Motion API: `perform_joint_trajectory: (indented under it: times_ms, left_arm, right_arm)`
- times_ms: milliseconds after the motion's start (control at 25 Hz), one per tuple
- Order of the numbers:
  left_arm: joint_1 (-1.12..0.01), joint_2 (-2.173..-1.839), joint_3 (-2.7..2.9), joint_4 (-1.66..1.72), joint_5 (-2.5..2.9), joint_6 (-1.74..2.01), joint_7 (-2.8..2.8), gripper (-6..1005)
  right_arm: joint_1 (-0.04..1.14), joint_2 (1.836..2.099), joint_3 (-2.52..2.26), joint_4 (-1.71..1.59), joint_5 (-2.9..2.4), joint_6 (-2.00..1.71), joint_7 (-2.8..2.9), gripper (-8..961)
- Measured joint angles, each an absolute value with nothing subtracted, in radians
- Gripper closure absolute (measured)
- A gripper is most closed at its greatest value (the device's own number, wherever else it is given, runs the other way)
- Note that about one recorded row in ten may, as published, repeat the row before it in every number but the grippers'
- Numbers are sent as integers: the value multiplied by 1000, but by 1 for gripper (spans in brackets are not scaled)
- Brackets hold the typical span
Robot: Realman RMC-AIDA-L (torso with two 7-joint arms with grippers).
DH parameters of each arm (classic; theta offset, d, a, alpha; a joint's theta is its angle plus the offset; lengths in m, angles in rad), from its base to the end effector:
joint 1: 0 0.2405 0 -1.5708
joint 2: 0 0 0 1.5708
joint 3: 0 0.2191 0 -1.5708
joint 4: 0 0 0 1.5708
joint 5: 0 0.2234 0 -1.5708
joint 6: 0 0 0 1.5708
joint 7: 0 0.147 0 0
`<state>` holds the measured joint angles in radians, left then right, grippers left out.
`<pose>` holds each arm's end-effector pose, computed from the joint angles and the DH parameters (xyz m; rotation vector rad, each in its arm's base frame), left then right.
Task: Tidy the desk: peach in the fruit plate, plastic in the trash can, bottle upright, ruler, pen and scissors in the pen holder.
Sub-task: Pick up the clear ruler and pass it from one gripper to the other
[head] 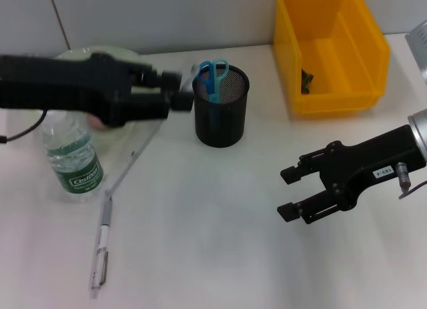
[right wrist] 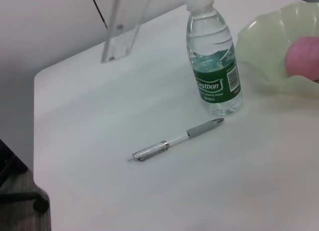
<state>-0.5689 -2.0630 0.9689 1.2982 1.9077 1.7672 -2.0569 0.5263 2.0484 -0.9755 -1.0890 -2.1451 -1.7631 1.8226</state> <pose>-0.1113 0.3335 0.0788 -2.9617 -0.5675 -0.5516 0.1907 0.3203 0.0453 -3.0345 0.6360 0.2149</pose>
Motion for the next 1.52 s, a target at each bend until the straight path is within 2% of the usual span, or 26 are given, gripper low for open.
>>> perform_joint_trajectory:
  times_ms: [240,480,1040,1520]
  left_arm:
    - [-520,-2071,983,1288,1659,1683,-2025,606]
    - [-452,-2072,1102,1223,1397,1441,-1854,602]
    - [-483,-2074,1258,891,923,1293,-1411,594]
    - [-471,-2080,1740,676,274,1212,-724,586]
  right_arm:
    - [517,2058,-970,-1089,-2129,-1756,1791,181]
    - [516,2073,-951,-1070,-2127,-1754,1759,181]
    - [522,2068,-950,-1004,-2128,-1721,1732,181]
    - [524,2071,-951,-989,-2129,-1697,1712,181]
